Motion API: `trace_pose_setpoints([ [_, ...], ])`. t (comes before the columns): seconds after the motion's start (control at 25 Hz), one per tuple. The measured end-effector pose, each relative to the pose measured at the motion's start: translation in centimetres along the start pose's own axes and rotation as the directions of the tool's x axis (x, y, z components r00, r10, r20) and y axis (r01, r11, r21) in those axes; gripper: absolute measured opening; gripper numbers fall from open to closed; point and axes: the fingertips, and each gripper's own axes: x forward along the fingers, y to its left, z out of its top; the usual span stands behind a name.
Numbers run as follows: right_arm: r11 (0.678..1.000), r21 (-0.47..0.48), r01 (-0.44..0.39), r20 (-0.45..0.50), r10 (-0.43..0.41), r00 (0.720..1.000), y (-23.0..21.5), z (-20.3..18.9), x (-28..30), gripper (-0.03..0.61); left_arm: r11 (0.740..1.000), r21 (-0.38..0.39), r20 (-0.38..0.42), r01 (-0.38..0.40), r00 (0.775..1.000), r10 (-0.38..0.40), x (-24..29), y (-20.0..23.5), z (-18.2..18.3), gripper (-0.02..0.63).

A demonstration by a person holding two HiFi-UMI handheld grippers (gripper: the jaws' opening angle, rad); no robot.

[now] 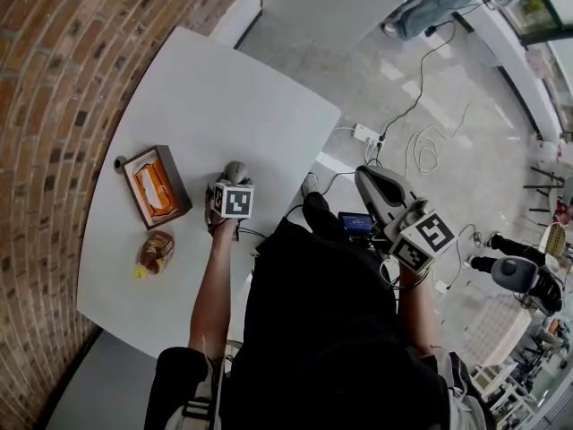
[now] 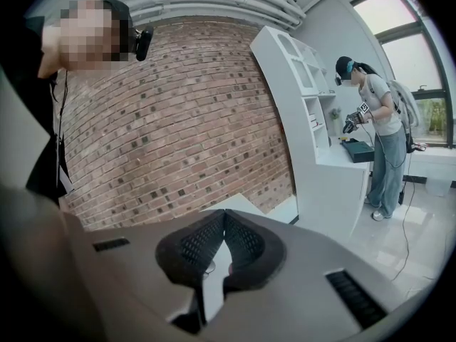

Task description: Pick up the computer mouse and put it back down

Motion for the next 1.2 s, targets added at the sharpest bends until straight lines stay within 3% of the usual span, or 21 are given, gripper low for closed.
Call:
trace_pose_setpoints([
  [0.24,1.0,0.003,0.004,0.026,-0.004,1.0,-0.7,0.5,-0.6,0.017,0.999,-0.011,0.038,0.041,0.998,-0.041,-1.5,-1.9,0.0,0.31],
  [0.64,0.999,-0.002,-0.053,0.062,0.053,0.997,-1.5,1.1,-0.9,0.017,0.999,-0.048,0.11,0.012,0.994,-0.007,-4.9,-3.3,1.0,0.305],
  [1.04,0.993,-0.015,-0.118,0.088,0.119,0.989,-3.5,1.4,-1.3,0.017,0.995,-0.083,0.162,-0.051,0.985,0.064,-8.2,-4.1,1.7,0.255],
  [1.2,0.988,-0.033,-0.149,0.077,0.152,0.985,-4.3,1.2,-1.7,0.017,0.99,-0.13,0.214,-0.057,0.973,0.085,-10.0,-5.0,2.6,0.239],
])
